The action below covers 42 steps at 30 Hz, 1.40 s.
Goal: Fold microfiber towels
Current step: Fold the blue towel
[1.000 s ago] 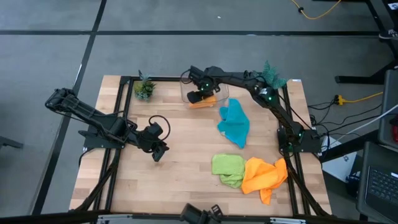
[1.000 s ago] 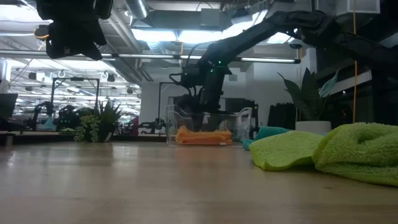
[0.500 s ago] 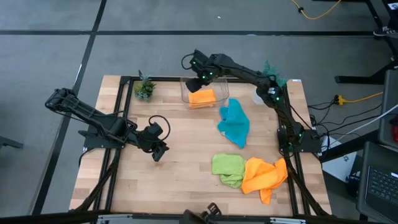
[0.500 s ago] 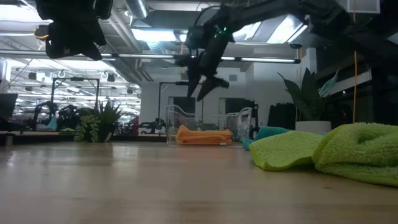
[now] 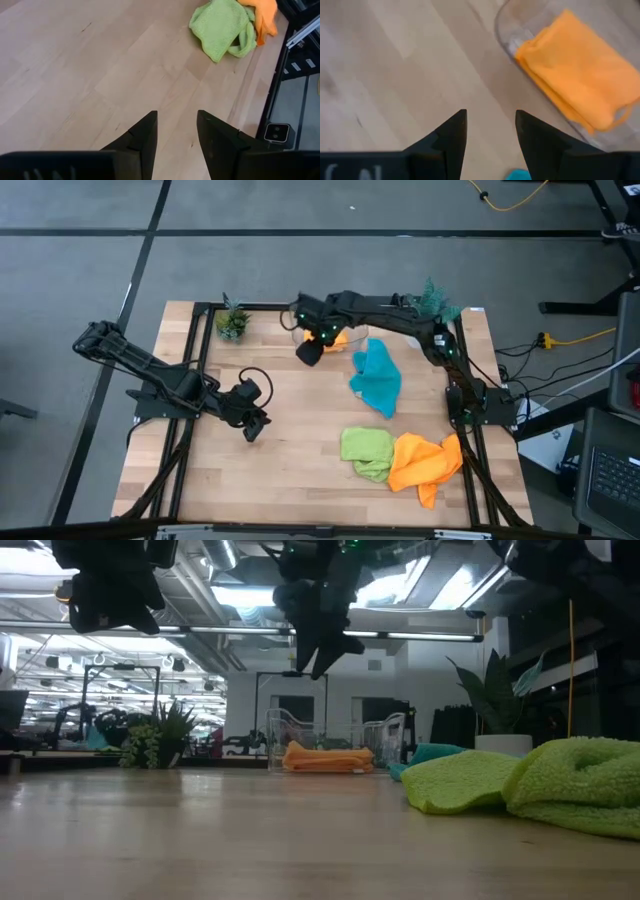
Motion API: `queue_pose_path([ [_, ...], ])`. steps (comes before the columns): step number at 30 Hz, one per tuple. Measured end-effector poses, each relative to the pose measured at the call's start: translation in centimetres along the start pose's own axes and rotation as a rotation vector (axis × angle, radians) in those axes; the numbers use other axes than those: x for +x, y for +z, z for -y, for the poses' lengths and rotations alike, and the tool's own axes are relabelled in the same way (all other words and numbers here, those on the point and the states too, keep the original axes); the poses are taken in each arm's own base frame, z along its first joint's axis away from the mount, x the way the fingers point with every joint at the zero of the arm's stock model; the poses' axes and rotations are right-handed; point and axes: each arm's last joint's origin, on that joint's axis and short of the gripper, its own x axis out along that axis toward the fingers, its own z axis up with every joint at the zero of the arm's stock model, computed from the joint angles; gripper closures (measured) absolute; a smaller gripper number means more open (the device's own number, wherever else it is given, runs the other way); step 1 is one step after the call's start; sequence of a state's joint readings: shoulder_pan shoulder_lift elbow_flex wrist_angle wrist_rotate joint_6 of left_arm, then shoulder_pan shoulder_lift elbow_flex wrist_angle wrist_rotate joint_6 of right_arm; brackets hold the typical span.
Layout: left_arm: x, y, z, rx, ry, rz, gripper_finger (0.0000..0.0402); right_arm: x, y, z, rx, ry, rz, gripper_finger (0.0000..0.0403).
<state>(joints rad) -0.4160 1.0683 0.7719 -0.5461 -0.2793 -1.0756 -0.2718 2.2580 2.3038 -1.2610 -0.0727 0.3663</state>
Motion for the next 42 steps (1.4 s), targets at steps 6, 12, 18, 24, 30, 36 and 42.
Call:
queue_pose_path([
  [6,0.0,0.0,0.0,-0.016,0.0,0.0,0.027,4.0,-2.2,0.4,0.03,-0.052,-0.155,0.0232],
  [12,0.0,0.0,0.0,-0.016,0.0,0.0,0.027,7.2,-3.5,0.5,0.053,-0.031,-0.186,0.0232],
  [18,0.0,0.0,0.0,-0.015,0.0,0.0,0.027,9.7,-2.7,1.9,0.162,0.043,-0.064,0.0232],
  [24,0.0,0.0,0.0,-0.016,0.001,0.0,0.027,10.8,-2.4,4.2,0.267,0.03,-0.038,0.0232],
  [30,0.0,0.0,0.0,-0.016,0.001,0.001,0.027,10.5,-1.6,6.0,0.331,0.027,-0.003,0.0232],
  [36,0.0,0.0,0.0,-0.017,0.001,0.001,0.027,10.3,-1.3,6.8,0.376,0.032,0.005,0.0232],
  [42,0.0,0.0,0.0,-0.017,0.001,0.001,0.027,10.2,-0.7,7.0,0.423,0.083,0.039,0.0232],
])
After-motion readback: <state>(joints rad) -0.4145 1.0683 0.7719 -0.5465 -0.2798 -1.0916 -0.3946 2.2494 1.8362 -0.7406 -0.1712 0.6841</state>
